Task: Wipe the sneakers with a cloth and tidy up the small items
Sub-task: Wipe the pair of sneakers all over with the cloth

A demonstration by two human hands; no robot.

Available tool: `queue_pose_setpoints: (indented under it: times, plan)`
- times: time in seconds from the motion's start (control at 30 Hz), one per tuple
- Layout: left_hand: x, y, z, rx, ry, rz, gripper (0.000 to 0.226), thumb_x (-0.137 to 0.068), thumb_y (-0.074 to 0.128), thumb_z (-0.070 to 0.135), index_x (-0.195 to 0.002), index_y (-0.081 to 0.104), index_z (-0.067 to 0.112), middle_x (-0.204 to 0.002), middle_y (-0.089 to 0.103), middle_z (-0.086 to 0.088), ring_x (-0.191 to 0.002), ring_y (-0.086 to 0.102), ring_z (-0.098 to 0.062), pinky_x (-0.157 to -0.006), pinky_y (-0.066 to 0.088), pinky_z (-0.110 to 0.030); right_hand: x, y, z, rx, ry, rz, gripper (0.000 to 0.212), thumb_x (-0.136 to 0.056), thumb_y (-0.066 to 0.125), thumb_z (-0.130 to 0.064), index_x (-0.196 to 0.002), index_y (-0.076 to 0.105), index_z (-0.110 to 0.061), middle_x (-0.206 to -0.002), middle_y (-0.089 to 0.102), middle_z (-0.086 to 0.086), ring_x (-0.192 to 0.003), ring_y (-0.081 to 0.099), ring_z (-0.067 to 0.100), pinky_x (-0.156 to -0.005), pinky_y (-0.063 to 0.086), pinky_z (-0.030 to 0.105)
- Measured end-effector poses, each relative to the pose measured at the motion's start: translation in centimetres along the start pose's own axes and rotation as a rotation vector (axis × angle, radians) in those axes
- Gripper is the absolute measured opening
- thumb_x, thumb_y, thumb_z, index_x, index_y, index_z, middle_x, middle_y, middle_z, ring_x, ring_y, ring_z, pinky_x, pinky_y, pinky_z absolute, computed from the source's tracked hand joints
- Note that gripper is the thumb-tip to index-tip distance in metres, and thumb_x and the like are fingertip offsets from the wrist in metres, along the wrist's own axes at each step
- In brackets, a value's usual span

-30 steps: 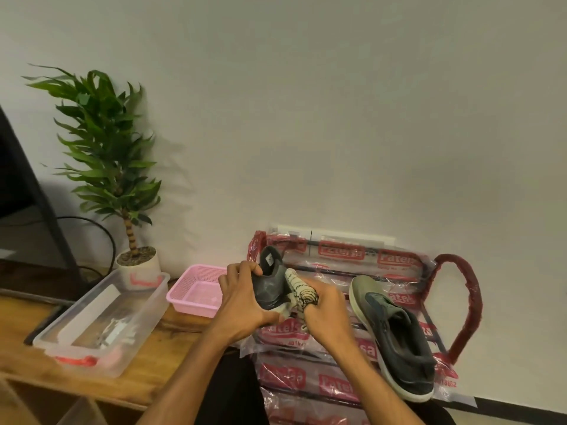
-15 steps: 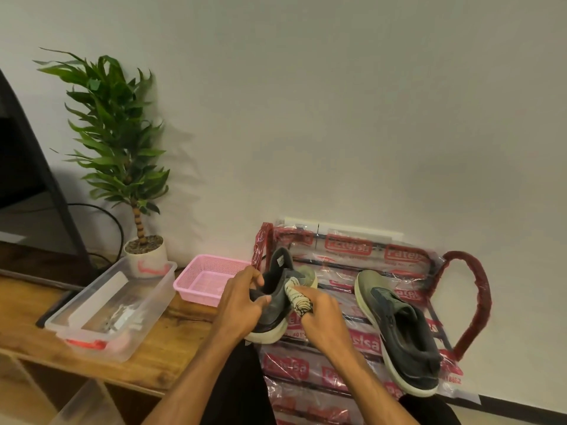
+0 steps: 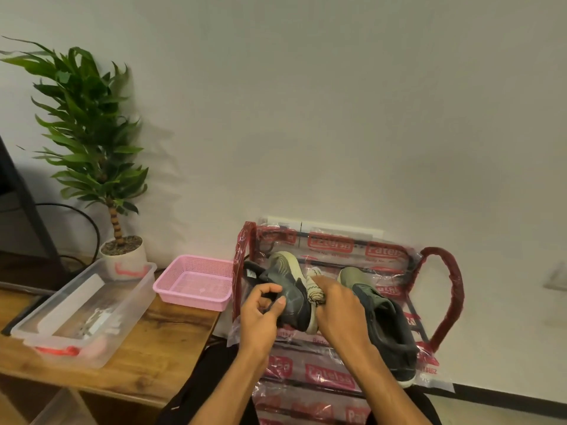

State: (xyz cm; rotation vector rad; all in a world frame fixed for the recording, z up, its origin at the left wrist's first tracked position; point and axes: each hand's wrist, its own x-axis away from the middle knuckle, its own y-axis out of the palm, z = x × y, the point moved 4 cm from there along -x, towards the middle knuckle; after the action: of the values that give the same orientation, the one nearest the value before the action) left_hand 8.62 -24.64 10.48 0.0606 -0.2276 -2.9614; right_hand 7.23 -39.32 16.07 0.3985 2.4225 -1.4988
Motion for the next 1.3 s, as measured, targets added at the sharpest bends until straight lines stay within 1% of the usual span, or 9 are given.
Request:
queue_pose_setpoints:
  times: [0.3,0.47,0.6,0.73,0.8,0.87,0.97,1.13,1.3]
  plan:
    - [2.1,1.7,-4.5,0.083,-0.236,-0.072,0.037,-0.091,0.057,-0.005,-0.094,0.070,0.030,-0.094,0.062,-0.022,-0.093,0.065,-0.036,-0.084,0.054,-0.059,0.9,1.0,2.9,-0.106,0.095,-0.117,0.043,-0.076,0.052,-0.004,-0.109,0.064,-0.030,-0.092,0.071,-0.004,-0.088,0.064,0.024,-0.070,0.054,0.038]
    - [1.7,1.1,-4.8,-0.232,-0.124,-0.196,0.033,-0.094,0.057,0.003,-0.103,0.064,0.034,-0.068,0.049,-0.003,-0.069,0.055,-0.016,-0.079,0.057,-0.036,2.1,1.8,3.5,-0.130,0.062,-0.153,0.046,-0.079,0.053,-0.003,-0.113,0.063,-0.032,-0.097,0.071,-0.009,-0.092,0.065,0.019,-0.072,0.052,0.033]
    - [1.4,0.9,-3.2,-0.649,0.125,-0.280,0.029,-0.094,0.058,0.012,-0.104,0.054,0.039,-0.083,0.047,0.003,-0.069,0.048,-0.006,-0.061,0.038,-0.013,2.3,2.1,3.5,-0.105,0.053,-0.157,0.049,-0.078,0.052,-0.002,-0.116,0.061,-0.031,-0.103,0.070,-0.007,-0.097,0.064,0.020,-0.074,0.051,0.032]
    - [0.7,1.2,-0.3,-1.180,0.498,-0.317,0.053,-0.087,0.067,0.027,-0.133,0.043,0.039,-0.138,0.035,0.005,-0.129,0.038,-0.015,-0.100,0.042,-0.029,2.8,2.2,3.0,-0.087,0.024,-0.157,0.052,-0.079,0.053,-0.001,-0.121,0.058,-0.031,-0.112,0.067,-0.007,-0.103,0.062,0.021,-0.078,0.052,0.036]
    - [-0.5,1.6,-0.2,-1.340,0.562,-0.510,0.079,-0.084,0.068,0.030,-0.150,0.026,0.034,-0.161,0.013,0.004,-0.148,0.008,-0.020,-0.121,0.010,-0.039,2.9,2.1,3.0,-0.040,-0.018,-0.154,0.059,-0.081,0.053,0.001,-0.131,0.055,-0.030,-0.129,0.060,-0.009,-0.118,0.056,0.016,-0.089,0.049,0.035]
    - [-1.6,1.6,-0.8,-1.485,0.526,-0.726,0.100,-0.080,0.072,0.037,-0.155,0.007,0.030,-0.163,-0.001,0.005,-0.150,-0.007,-0.018,-0.118,-0.010,-0.038,2.9,2.3,3.4,0.028,-0.049,-0.166,0.068,-0.081,0.053,0.003,-0.142,0.046,-0.026,-0.146,0.047,-0.007,-0.134,0.042,0.013,-0.105,0.038,0.031]
    - [-2.8,1.3,-1.9,-1.568,0.496,-0.842,0.119,-0.073,0.079,0.045,-0.155,-0.006,0.027,-0.163,-0.005,0.004,-0.149,-0.008,-0.017,-0.119,-0.010,-0.038,3.6,3.0,3.2,0.127,-0.139,-0.142,0.073,-0.080,0.063,0.002,-0.146,0.041,-0.019,-0.152,0.039,-0.002,-0.142,0.032,0.016,-0.116,0.020,0.026]
    - [-3.1,1.4,-2.4,-1.597,0.583,-0.839,0.121,-0.072,0.074,0.058,-0.155,-0.006,0.021,-0.163,-0.010,0.005,-0.149,-0.012,-0.015,-0.116,-0.015,-0.039,6.4,5.1,2.2,0.330,-0.353,-0.146,0.089,-0.037,0.088,0.004,-0.123,0.065,-0.003,-0.128,0.063,0.013,-0.122,0.058,0.027,-0.104,0.040,0.043]
    - [-2.5,2.1,-2.5,-1.588,0.539,-0.802,0.115,-0.076,0.069,0.060,-0.155,-0.007,0.025,-0.163,-0.011,0.007,-0.149,-0.014,-0.018,-0.118,-0.012,-0.053,4.3,3.9,3.3,0.426,-0.326,-0.077,0.076,-0.044,0.088,0.000,-0.117,0.069,-0.005,-0.121,0.067,0.011,-0.118,0.060,0.029,-0.103,0.042,0.044]
